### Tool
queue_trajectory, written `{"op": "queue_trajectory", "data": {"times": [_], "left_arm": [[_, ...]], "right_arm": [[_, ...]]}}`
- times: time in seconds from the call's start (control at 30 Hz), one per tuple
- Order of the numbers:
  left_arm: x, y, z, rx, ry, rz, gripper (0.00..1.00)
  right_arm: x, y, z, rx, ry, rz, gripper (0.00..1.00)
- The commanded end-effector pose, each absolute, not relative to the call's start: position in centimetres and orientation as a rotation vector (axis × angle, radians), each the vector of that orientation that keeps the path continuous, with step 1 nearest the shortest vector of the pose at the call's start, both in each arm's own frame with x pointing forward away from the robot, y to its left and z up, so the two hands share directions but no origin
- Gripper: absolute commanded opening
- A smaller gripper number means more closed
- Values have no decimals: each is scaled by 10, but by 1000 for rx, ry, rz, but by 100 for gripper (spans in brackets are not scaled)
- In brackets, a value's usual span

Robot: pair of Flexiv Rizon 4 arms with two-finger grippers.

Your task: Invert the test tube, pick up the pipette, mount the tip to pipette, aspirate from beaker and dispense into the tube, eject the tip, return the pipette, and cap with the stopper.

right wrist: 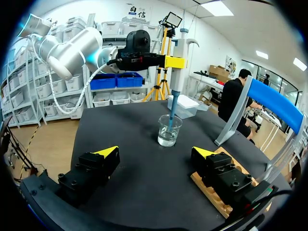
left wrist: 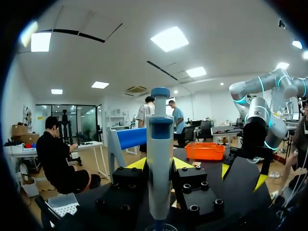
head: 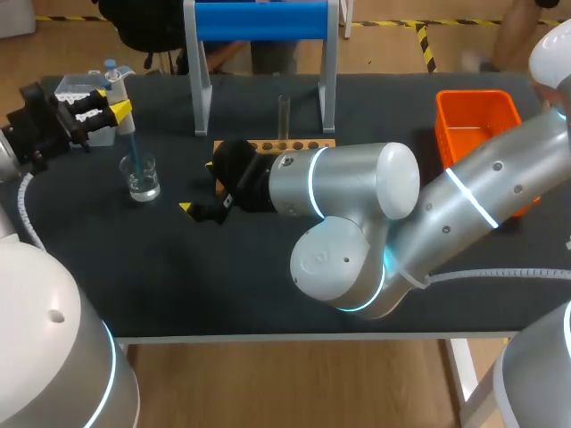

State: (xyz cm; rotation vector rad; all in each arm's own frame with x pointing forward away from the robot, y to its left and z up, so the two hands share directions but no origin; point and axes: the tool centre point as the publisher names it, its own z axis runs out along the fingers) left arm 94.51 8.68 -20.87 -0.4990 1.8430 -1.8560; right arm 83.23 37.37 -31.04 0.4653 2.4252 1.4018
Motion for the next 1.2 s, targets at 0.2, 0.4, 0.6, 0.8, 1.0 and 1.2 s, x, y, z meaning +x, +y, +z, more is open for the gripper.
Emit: {"op": "queue_trajectory", "data": {"times": [0.2,0.4,0.6,0.8,1.0,1.2], "left_arm": [[947,89,-211,-501,1841,-1864,0],[947,89,-211,-507,1843,-1865,0],[946,90,-212,-514,1845,-1875,0],[946,90,-212,-514,1845,-1875,0],[946,90,-212,-514,1845,-1875,0],[946,90,-212,-514,1845,-1875,0]], "right_arm": [[831,374,-310,468,2426,1395,100],[831,374,-310,468,2426,1395,100],[831,374,-310,468,2426,1395,100],[831,374,-310,468,2426,1395,100],[831,372,-301,440,2425,1410,100],[832,362,-264,309,2460,1498,100]]}}
